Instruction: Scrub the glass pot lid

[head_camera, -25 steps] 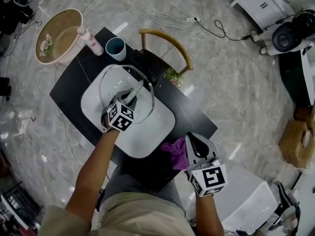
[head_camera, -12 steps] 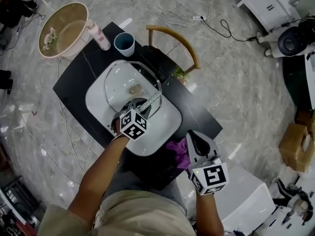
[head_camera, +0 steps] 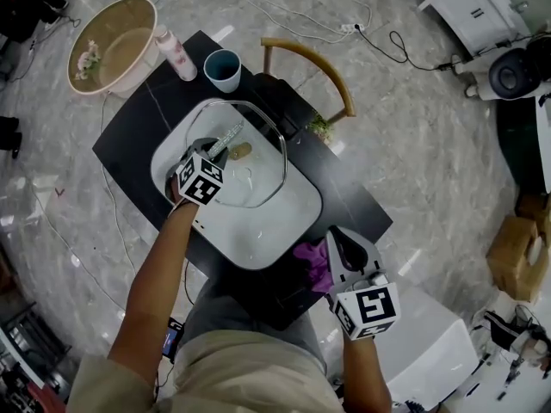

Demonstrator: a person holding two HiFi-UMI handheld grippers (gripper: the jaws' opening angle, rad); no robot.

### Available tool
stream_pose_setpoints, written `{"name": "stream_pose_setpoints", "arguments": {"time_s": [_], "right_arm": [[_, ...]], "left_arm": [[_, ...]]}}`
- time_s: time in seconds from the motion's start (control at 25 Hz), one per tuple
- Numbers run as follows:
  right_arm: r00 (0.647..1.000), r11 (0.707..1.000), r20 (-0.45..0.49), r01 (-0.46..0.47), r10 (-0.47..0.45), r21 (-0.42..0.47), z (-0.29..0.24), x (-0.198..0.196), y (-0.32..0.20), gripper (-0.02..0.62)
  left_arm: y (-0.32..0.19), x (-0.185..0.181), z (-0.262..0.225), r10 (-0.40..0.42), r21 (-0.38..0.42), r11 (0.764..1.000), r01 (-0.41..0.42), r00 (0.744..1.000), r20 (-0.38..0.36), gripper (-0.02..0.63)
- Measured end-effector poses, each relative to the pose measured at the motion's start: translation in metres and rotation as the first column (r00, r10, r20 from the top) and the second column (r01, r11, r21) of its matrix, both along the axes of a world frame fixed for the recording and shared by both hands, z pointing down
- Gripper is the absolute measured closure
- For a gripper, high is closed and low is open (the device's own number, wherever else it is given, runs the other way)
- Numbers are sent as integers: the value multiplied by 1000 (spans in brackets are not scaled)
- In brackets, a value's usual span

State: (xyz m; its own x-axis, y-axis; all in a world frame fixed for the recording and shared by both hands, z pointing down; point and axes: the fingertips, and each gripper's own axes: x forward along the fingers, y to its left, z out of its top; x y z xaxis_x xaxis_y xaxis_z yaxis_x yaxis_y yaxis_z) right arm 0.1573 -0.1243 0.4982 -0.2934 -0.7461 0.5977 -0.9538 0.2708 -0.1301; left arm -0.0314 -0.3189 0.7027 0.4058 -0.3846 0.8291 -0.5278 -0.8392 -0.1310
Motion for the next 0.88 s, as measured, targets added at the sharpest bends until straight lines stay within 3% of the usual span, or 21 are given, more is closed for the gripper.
{"name": "stream_pose_setpoints", "arguments": {"time_s": [0.28, 0.6, 0.88], "right_arm": [[1000, 1000, 7, 11, -11, -10, 5, -5, -2, 571], [1000, 1000, 12, 13, -13, -15, 9, -5, -4, 571], [1000, 1000, 18, 5, -5, -17, 11, -3, -6, 571]], "left_arm": [[-36, -43, 1, -95, 14, 995, 95, 995, 35, 520], [-35, -40, 2, -107, 12, 994, 107, 994, 27, 520], [-23, -25, 3, -68, 7, 998, 68, 997, 28, 520]]}}
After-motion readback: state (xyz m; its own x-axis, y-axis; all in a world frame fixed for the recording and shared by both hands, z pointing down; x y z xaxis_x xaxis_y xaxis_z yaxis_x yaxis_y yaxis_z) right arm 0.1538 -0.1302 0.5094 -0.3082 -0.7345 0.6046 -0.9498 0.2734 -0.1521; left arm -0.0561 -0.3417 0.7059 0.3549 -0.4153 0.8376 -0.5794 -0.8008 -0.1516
